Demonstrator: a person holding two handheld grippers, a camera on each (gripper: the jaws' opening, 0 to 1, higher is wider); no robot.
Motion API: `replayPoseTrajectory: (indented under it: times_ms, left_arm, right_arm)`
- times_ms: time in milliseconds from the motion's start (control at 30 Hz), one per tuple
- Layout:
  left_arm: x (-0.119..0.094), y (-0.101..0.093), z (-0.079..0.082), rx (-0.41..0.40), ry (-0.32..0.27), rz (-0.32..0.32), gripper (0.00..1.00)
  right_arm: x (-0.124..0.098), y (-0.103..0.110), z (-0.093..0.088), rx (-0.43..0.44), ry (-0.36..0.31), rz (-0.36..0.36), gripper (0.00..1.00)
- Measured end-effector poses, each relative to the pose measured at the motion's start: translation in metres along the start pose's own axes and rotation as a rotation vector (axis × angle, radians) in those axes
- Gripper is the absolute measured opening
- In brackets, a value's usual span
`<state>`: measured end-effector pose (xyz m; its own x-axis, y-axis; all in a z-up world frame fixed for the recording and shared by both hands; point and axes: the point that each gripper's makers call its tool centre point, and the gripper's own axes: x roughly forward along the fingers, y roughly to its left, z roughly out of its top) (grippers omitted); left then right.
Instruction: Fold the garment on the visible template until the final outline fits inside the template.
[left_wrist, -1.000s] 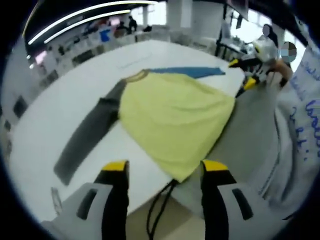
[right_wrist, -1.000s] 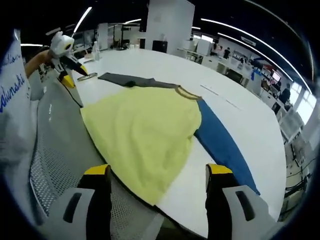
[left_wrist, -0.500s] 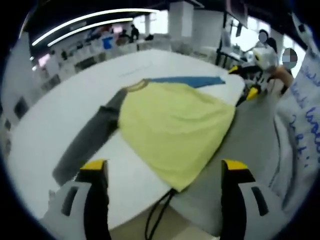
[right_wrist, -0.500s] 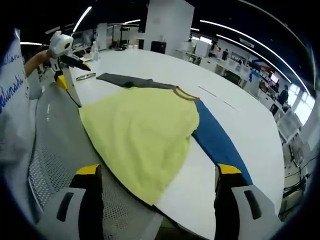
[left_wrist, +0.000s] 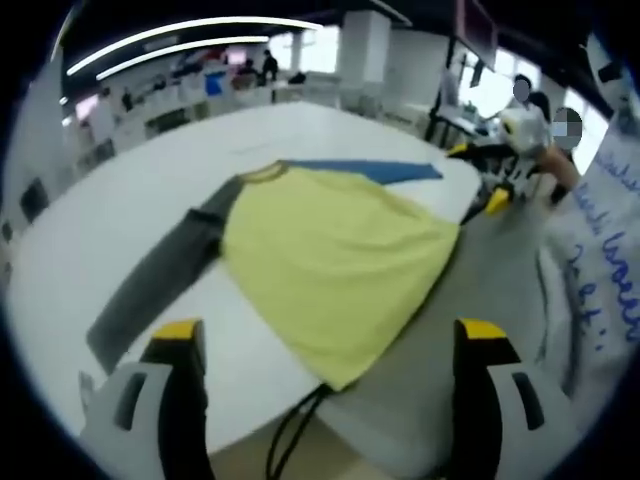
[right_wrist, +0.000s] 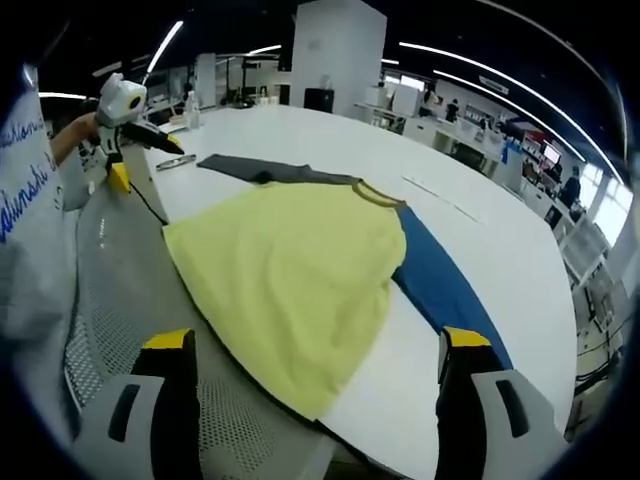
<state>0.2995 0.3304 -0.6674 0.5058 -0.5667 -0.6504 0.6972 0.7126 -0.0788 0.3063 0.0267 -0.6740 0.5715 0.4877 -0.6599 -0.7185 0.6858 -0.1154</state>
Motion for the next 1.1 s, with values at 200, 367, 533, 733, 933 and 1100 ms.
replayPoseTrajectory:
  times_ms: [200,367,533,733,933,1100]
  left_arm:
    - [0.000,-0.001,0.000,0.001,0.006,-0.001,0.99]
    - [-0.001,-0.003,0.004,-0.016,-0.013,-0.009,0.98]
    - [0.000,-0.002,0.002,-0.016,0.000,-0.001,0.98]
    - [0.001,-0.004,0.000,-0.013,0.016,-0.002,0.97]
    - [0.000,-0.002,0.003,-0.011,0.020,0.006,0.97]
    - [-0.001,0.000,0.006,-0.002,0.021,0.010,0.98]
  right_arm:
    - [0.001,-0.004,0.003,0.003,-0.017,-0.006,1.00]
    - [-0.001,-0.016,0.005,0.051,-0.058,-0.019,1.00]
    - [-0.003,-0.030,0.001,0.092,-0.081,-0.061,1.00]
    - [-0.005,-0.058,-0.017,0.177,-0.077,-0.147,1.00]
    - [-0.010,-0.082,-0.036,0.253,-0.067,-0.202,0.99]
    - [-0.019,-0.112,-0.051,0.357,-0.103,-0.274,0.95]
